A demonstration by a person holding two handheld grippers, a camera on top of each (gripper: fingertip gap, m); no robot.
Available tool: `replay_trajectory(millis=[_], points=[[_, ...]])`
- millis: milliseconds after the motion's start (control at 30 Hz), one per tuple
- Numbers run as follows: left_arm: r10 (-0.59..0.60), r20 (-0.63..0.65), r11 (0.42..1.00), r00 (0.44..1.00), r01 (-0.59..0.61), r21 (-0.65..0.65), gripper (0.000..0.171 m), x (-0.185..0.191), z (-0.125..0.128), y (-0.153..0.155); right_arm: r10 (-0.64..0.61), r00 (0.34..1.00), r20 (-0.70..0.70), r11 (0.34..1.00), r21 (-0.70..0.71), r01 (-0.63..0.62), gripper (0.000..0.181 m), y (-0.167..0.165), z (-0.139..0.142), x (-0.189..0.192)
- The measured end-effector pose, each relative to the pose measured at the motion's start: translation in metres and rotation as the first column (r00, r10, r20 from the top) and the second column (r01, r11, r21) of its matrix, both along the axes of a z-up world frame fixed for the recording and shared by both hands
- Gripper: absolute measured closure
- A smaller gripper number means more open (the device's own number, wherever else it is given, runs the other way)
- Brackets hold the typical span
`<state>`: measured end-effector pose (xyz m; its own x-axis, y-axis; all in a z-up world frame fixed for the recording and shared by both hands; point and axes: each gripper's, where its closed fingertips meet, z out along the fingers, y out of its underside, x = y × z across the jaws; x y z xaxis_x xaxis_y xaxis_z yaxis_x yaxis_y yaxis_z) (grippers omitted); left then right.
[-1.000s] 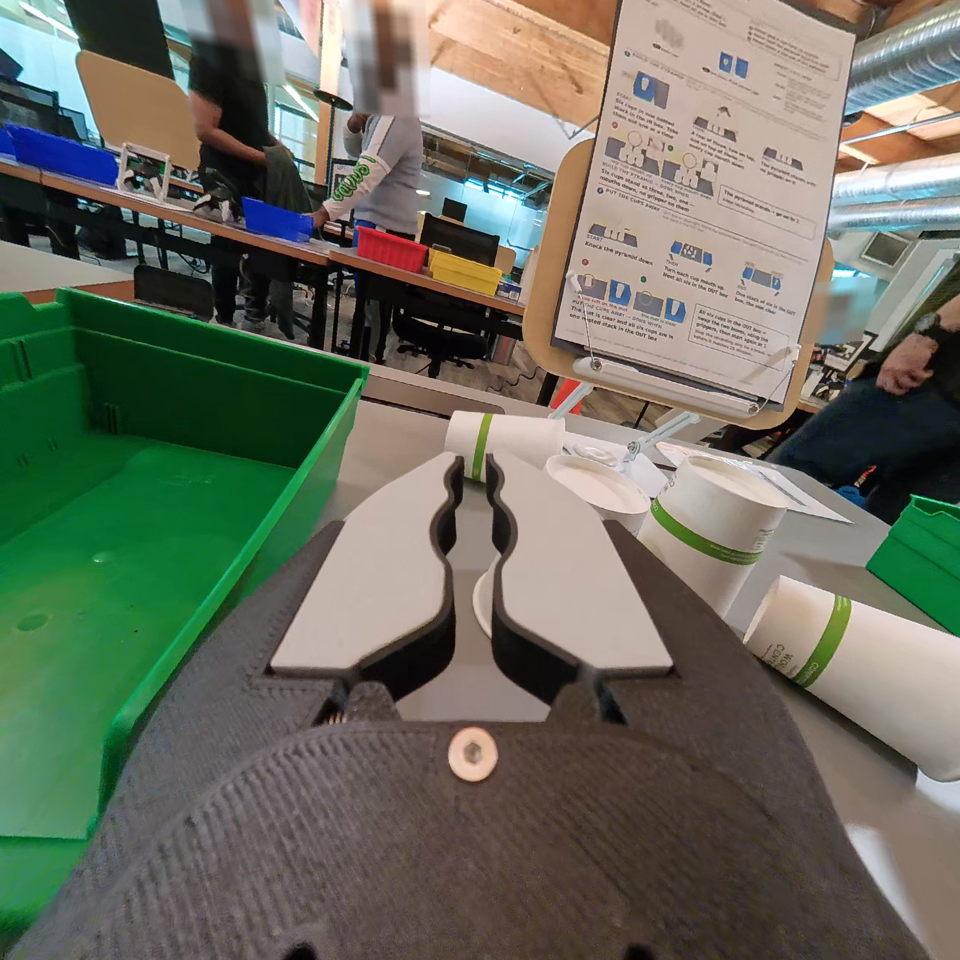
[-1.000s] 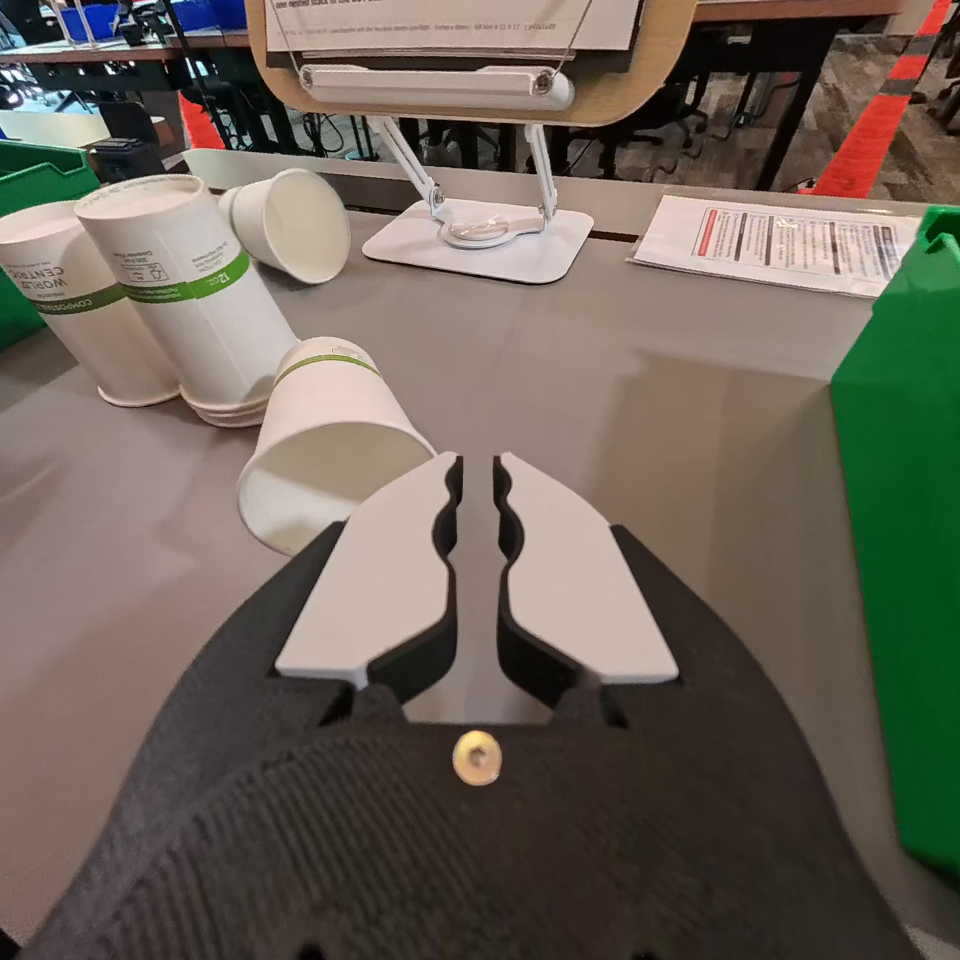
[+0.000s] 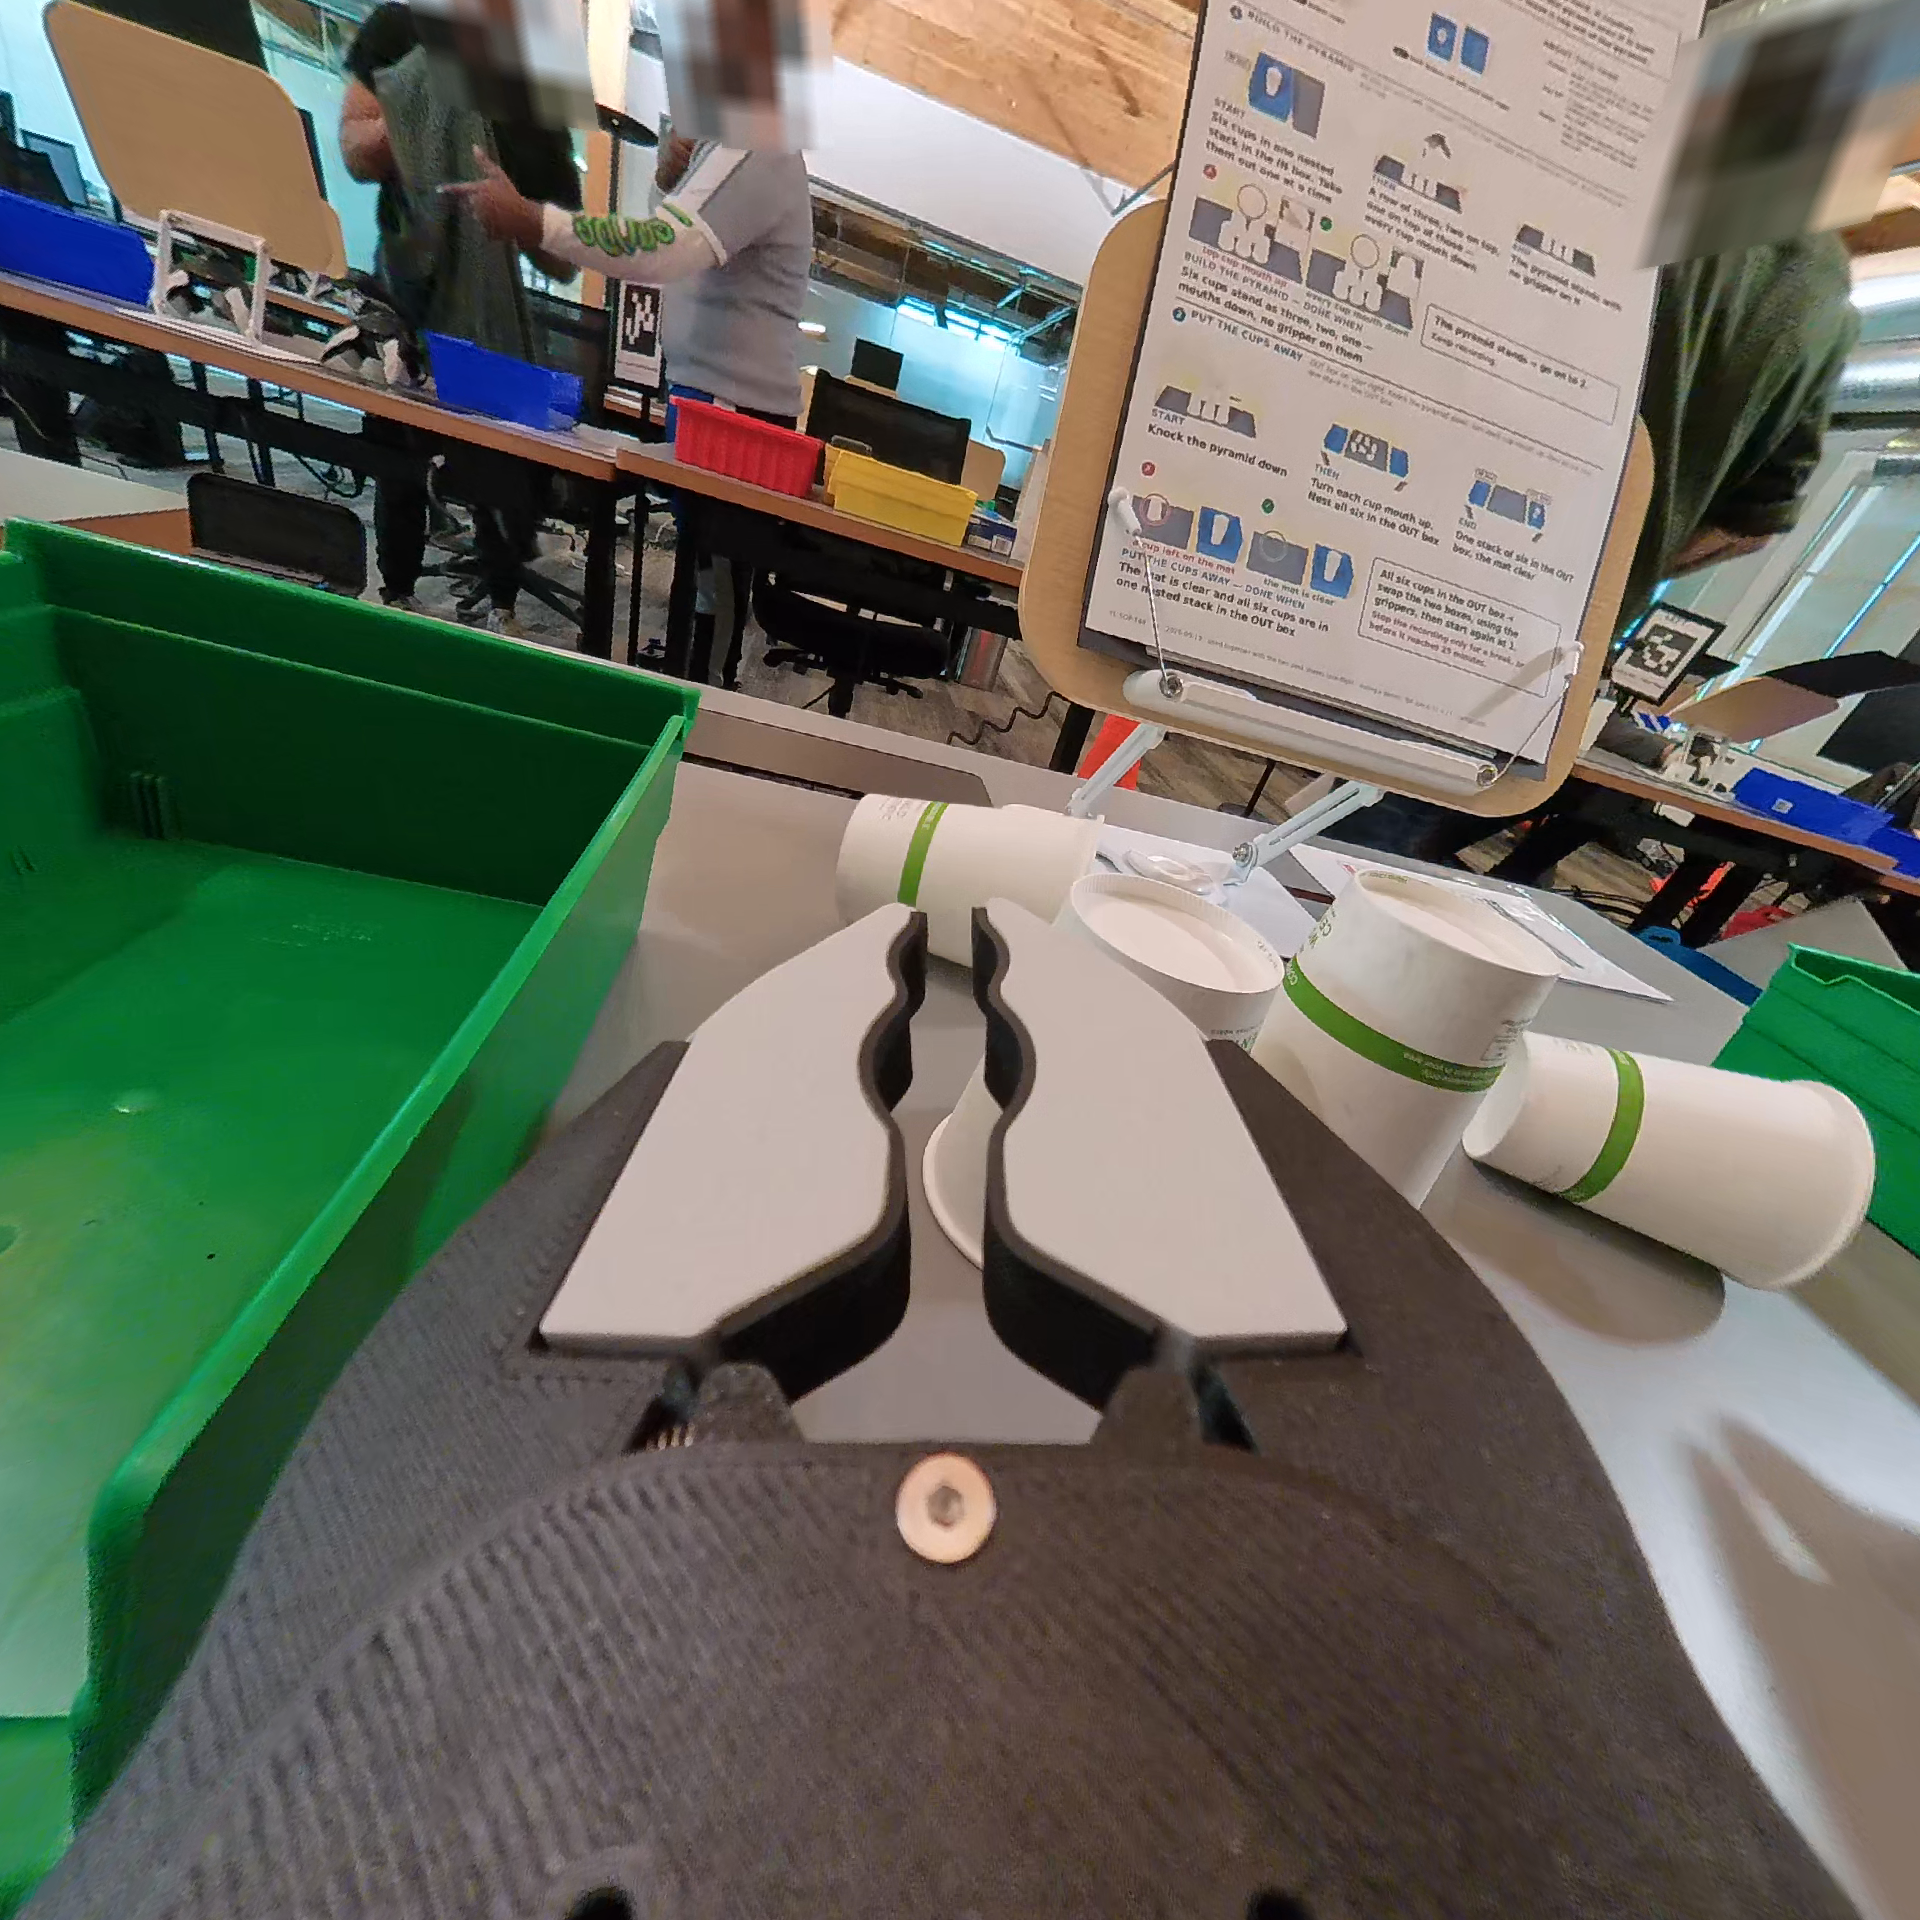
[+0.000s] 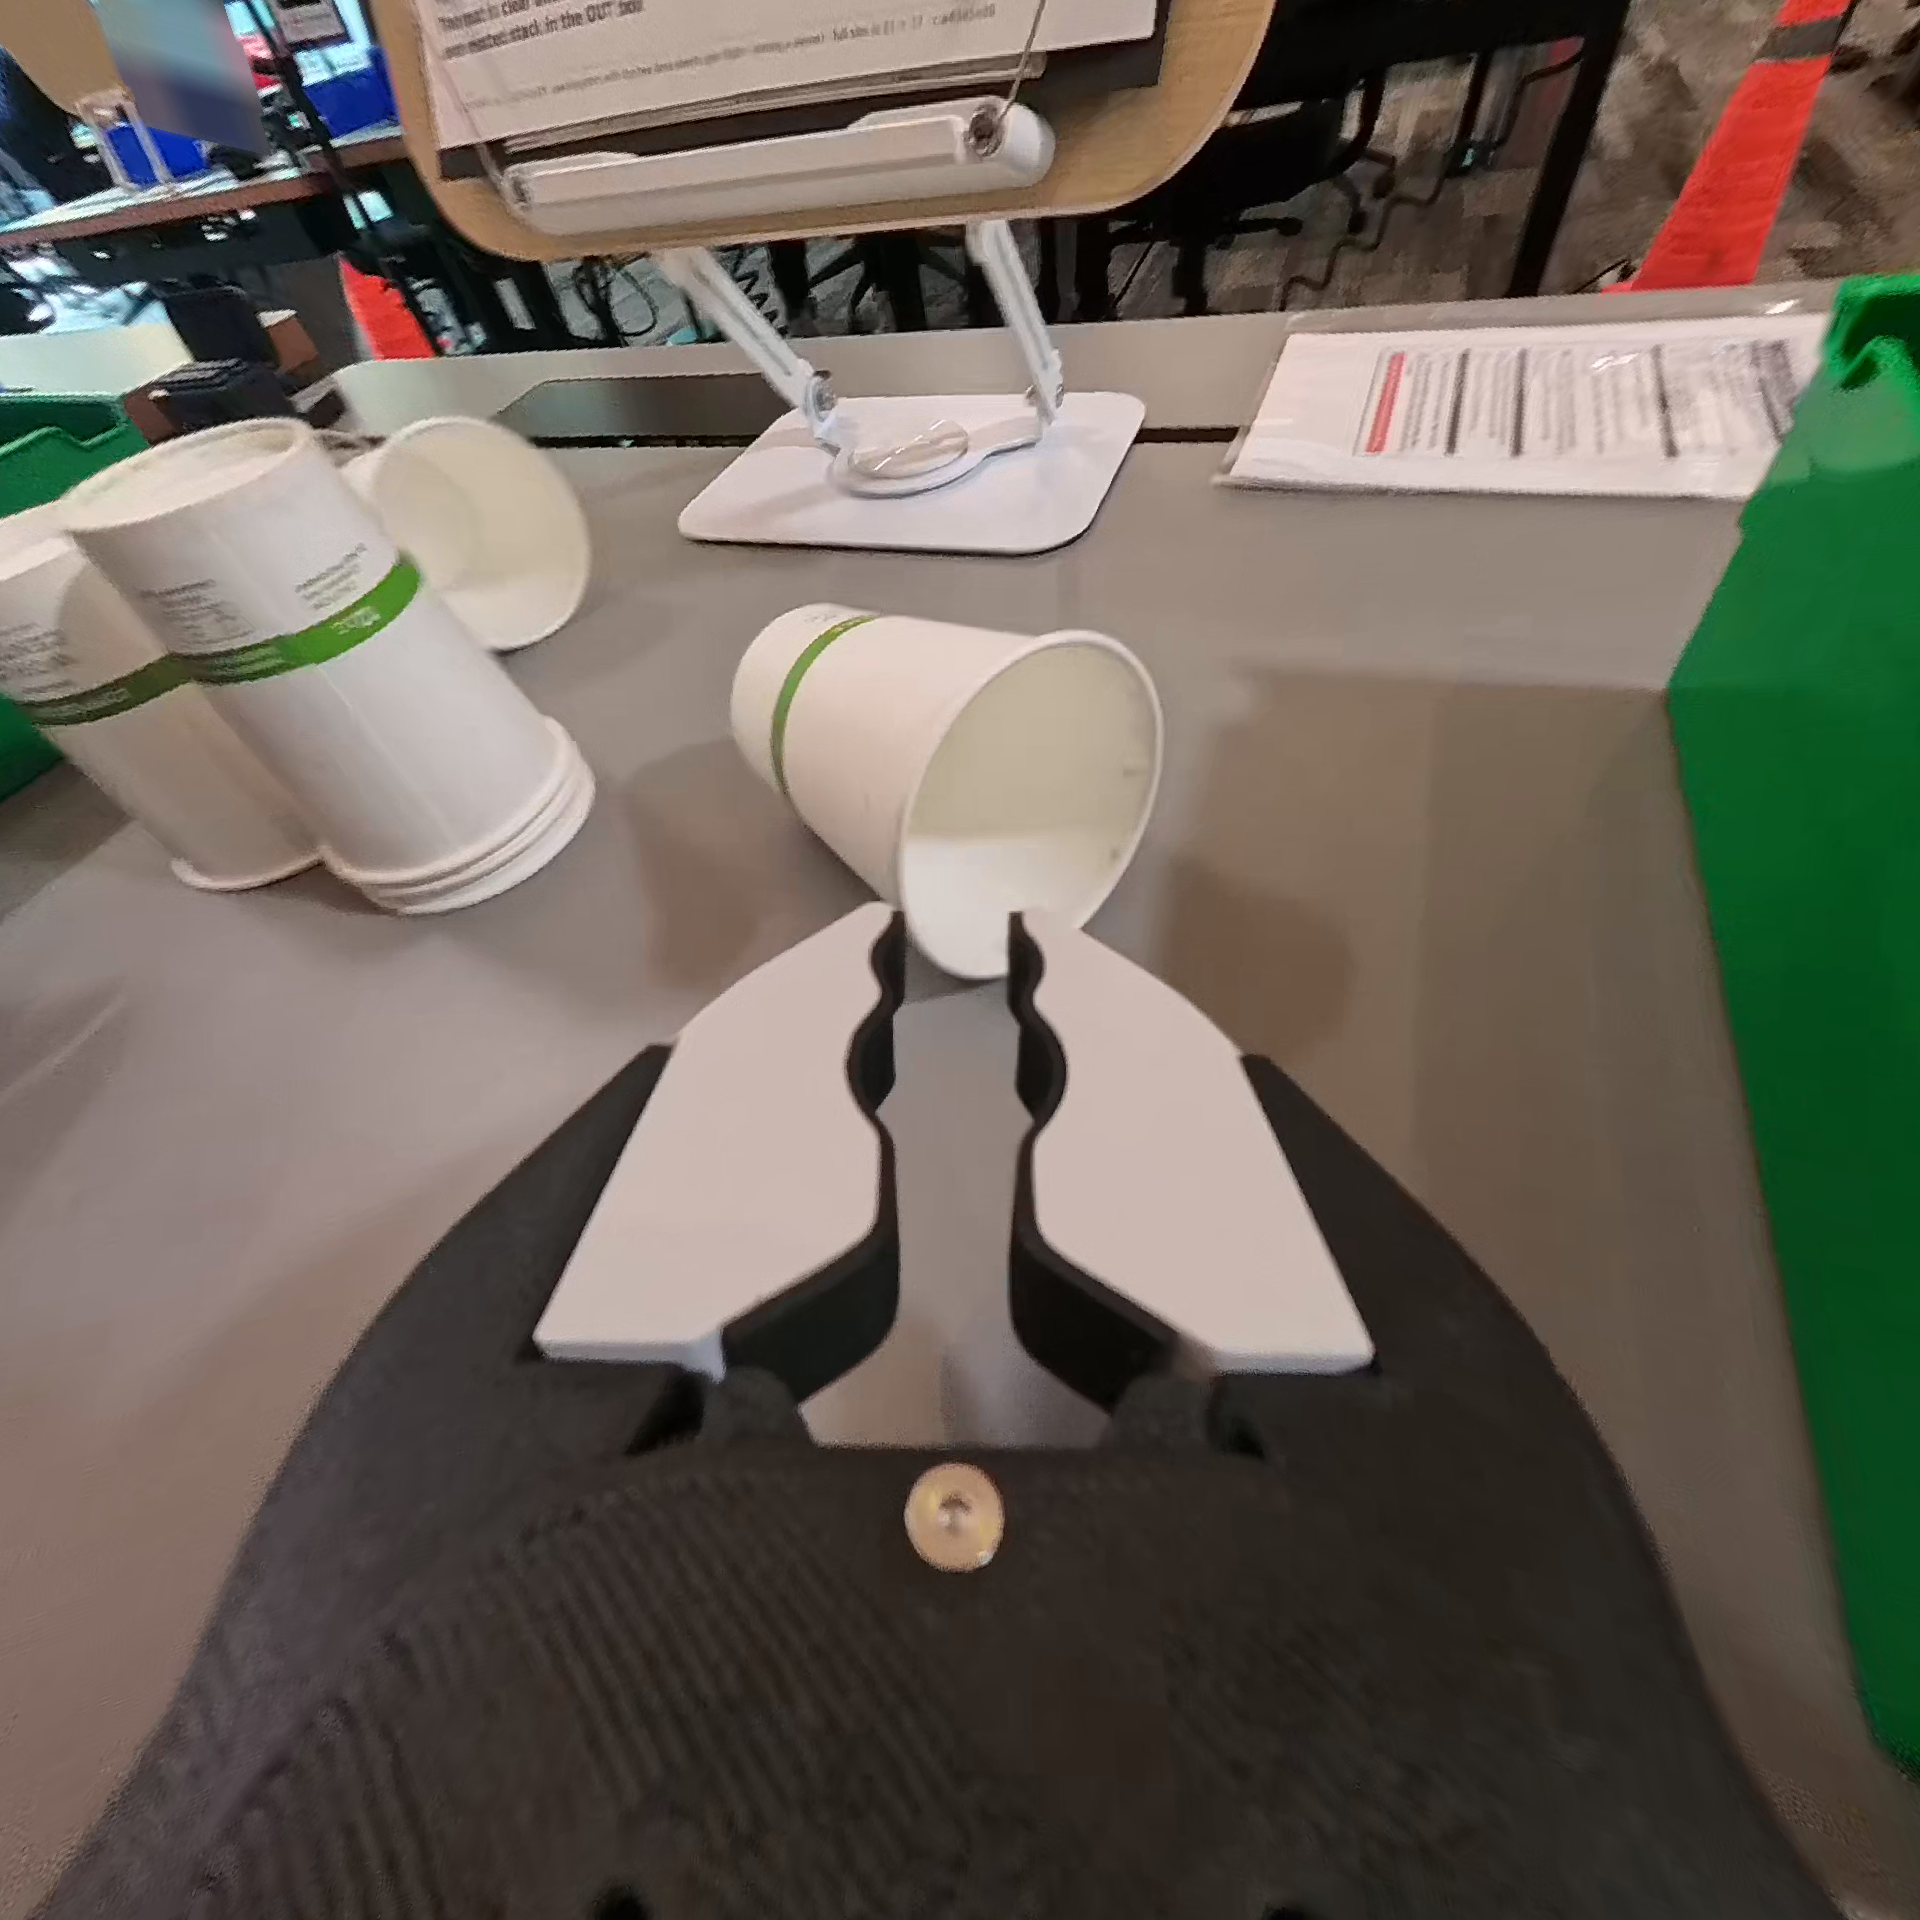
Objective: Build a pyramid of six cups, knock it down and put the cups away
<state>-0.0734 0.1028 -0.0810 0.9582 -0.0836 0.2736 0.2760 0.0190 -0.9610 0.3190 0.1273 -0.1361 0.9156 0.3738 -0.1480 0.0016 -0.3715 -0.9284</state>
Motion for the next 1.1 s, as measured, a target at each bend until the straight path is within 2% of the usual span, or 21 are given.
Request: replay_trajectory(millis=[67, 167, 200, 233, 267, 333, 433, 667, 800, 867, 933, 1000, 1100], points=[[-0.002, -0.001, 1.000, 1.000, 0.002, 0.000, 0.164, 0.001, -0.001, 0.000, -0.007, 1.000, 0.020, 1.000, 0.008, 0.007, 0.147, 0.018, -0.005, 0.000], [-0.010, -0.012, 1.000, 1.000, 0.010, -0.007, 0.164, 0.005, -0.002, 0.001, 0.085, 0.996, 0.034, 0.991, -0.105, -0.081, 0.123, 0.039, -0.028, -0.020], [-0.013, -0.018, 1.000, 1.000, 0.013, -0.007, 0.164, 0.006, -0.002, 0.001, 0.109, 0.993, 0.045, 0.983, -0.153, -0.101, 0.122, 0.047, -0.036, -0.026], [-0.015, -0.027, 1.000, 1.000, 0.015, -0.005, 0.164, 0.007, -0.002, 0.001, 0.117, 0.992, 0.055, 0.977, -0.187, -0.105, 0.136, 0.056, -0.041, -0.029], [-0.015, -0.038, 1.000, 0.999, 0.015, -0.003, 0.164, 0.008, -0.001, 0.001, 0.105, 0.993, 0.056, 0.974, -0.205, -0.092, 0.166, 0.065, -0.044, -0.031], [-0.008, -0.062, 1.000, 0.998, 0.008, -0.002, 0.164, 0.007, -0.001, 0.000, 0.104, 0.995, -0.005, 0.973, -0.207, -0.103, 0.179, 0.076, -0.041, -0.037], [0.002, -0.084, 1.000, 0.996, -0.002, 0.008, 0.164, 0.005, 0.001, -0.001, 0.113, 0.993, -0.044, 0.979, -0.164, -0.119, 0.180, 0.075, -0.032, -0.039], [-0.031, -0.068, 0.999, 0.997, 0.032, 0.005, 0.163, 0.014, -0.001, 0.003, 0.174, 0.982, 0.080, 0.984, -0.050, -0.170, 0.180, 0.053, -0.010, -0.034], [-0.098, -0.119, 0.993, 0.988, 0.104, 0.049, 0.163, 0.041, 0.011, -0.008, 0.167, 0.985, 0.043, 0.986, 0.010, -0.167, 0.180, 0.036, 0.013, -0.030], [-0.167, -0.139, 0.985, 0.976, 0.172, 0.028, 0.162, 0.064, 0.009, -0.016, 0.144, 0.989, -0.031, 0.989, 0.032, -0.143, 0.180, 0.019, 0.028, -0.027], [-0.279, -0.133, 0.959, 0.951, 0.282, 0.001, 0.161, 0.095, 0.004, -0.024, 0.171, 0.978, -0.117, 0.984, 0.073, -0.163, 0.180, -0.007, 0.038, -0.030], [-0.424, -0.138, 0.906, 0.895, 0.422, -0.042, 0.156, 0.132, -0.005, -0.031, 0.219, 0.963, -0.156, 0.976, 0.055, -0.213, 0.180, -0.031, 0.034, -0.037], [-0.671, -0.145, 0.741, 0.727, 0.653, -0.158, 0.129, 0.189, -0.031, -0.051, 0.337, 0.923, -0.187, 0.939, 0.001, -0.343, 0.180, -0.062, 0.024, -0.055]])
